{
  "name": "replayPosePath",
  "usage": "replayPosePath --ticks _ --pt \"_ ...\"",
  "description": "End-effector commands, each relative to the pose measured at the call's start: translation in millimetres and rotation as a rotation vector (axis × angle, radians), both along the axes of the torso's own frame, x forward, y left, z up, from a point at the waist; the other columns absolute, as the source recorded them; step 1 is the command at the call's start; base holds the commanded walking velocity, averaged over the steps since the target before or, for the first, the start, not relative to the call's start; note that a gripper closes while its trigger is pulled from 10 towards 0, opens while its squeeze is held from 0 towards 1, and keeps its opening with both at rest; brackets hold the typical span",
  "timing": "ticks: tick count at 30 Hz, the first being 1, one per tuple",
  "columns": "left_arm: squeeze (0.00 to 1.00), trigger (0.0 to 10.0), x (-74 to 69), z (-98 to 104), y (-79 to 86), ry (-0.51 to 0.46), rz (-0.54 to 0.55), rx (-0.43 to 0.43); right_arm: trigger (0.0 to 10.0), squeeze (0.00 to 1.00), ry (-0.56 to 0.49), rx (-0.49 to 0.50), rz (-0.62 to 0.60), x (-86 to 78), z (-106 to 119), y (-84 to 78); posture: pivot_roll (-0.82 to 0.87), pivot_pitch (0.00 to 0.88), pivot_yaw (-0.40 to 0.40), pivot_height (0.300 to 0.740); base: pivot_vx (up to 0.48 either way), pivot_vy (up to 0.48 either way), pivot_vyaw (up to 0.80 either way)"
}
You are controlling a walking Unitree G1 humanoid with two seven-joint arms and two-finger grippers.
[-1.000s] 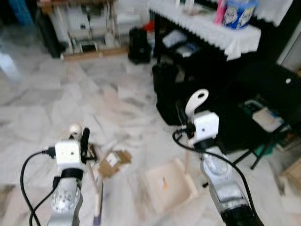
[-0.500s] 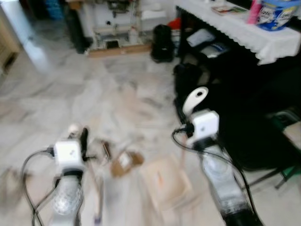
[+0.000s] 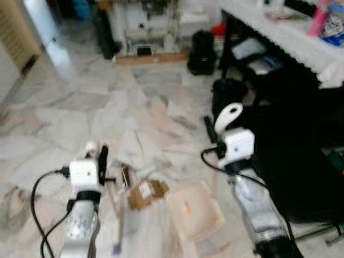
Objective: Sweep floor
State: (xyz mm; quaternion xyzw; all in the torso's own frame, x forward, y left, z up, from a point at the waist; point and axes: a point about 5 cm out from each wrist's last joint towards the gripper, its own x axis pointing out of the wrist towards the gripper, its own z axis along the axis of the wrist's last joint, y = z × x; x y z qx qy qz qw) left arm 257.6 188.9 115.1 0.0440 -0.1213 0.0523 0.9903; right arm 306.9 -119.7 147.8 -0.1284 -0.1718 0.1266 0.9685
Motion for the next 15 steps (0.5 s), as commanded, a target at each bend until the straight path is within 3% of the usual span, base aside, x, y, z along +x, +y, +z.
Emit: replayPosePath --ticks 1,15 --pt "0.0 10.0 -0.4 7.3 7.2 -0.031 0.02 0.033 10.0 0.0 -0.076 0.038 0.043 0.0 18.0 11.1 0.07 0.032 0.008 0.74 0.3 0.0 0.0" --pt "0.0 10.0 0.4 7.2 4.9 -0.032 0.006 0.032 10.0 0.0 -0.069 0.056 0.042 0.2 17.2 13.4 0.07 0.021 0.012 0.74 0.299 0.0 0.0"
